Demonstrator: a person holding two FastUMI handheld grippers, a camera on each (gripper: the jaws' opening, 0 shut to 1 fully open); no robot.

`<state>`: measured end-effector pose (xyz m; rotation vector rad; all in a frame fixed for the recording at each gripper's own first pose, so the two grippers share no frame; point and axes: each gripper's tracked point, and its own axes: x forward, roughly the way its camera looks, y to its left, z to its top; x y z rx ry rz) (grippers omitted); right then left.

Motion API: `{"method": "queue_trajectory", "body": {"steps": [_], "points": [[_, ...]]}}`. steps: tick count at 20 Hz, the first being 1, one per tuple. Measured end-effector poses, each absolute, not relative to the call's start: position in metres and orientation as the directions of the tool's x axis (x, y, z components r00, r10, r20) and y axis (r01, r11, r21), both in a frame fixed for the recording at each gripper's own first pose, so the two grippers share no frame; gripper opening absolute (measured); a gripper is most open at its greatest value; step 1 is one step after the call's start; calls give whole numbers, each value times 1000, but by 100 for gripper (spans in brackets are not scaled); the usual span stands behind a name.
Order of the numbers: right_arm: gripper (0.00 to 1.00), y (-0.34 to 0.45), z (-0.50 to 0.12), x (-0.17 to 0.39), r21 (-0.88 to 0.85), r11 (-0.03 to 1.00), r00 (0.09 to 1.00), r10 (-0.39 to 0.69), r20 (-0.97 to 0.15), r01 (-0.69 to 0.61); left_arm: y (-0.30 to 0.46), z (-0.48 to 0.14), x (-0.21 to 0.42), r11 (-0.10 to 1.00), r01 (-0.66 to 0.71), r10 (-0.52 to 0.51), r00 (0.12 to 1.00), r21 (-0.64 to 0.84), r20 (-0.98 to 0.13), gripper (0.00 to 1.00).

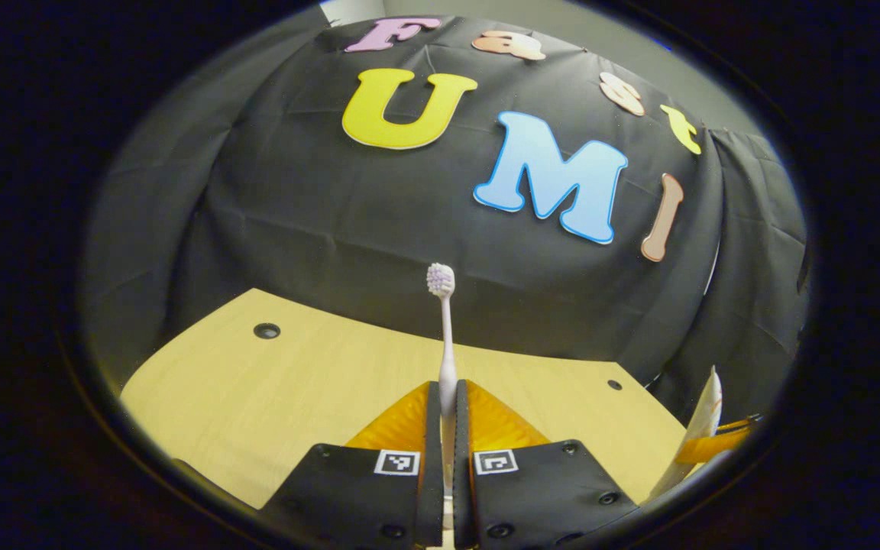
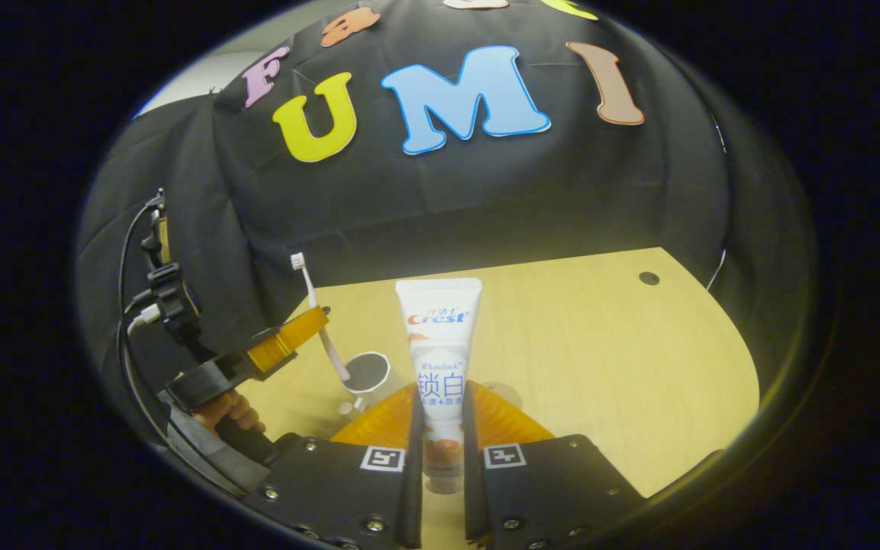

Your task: Put the toothbrush and toothpaste on the desktop into the cup, then pick up the cup and place it on the coaster on the desktop.

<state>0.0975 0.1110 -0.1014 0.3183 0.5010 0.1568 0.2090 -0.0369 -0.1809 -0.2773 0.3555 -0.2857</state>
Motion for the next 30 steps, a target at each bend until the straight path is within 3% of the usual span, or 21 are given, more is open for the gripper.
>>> {"method": "queue_trajectory", "body": {"steps": [9,10,11,15,20,23,24,26,28,30], "points": [[23,111,-106,96,315,948,852,203,-482,-47,-53,-236,219,932,237,-332,864,-275,-380,12],[23,112,-106,97,314,948,851,205,-483,-50,-55,-242,217,933,236,-332,855,-272,-397,18],[22,113,-106,98,312,949,849,208,-485,-54,-54,-246,215,934,235,-332,849,-268,-411,13],[22,118,-107,100,316,946,844,229,-485,-74,-50,-249,208,932,230,-336,838,-281,-430,16],[23,128,-104,106,319,942,838,256,-481,-105,-42,-254,195,929,205,-336,817,-309,-468,37],[23,135,-97,117,314,940,843,272,-464,-131,-34,-249,187,932,187,-322,819,-310,-475,41],[23,138,-95,121,311,940,845,279,-457,-143,-34,-245,184,929,190,-329,817,-317,-474,60],[23,144,-91,129,303,939,847,291,-445,-163,-34,-242,176,923,195,-343,809,-333,-477,72],[22,151,-88,140,302,936,851,302,-430,-179,-31,-240,168,917,192,-352,804,-351,-479,72],[22,161,-84,150,307,931,852,318,-415,-198,-27,-237,162,916,184,-349,804,-357,-482,78]]}}
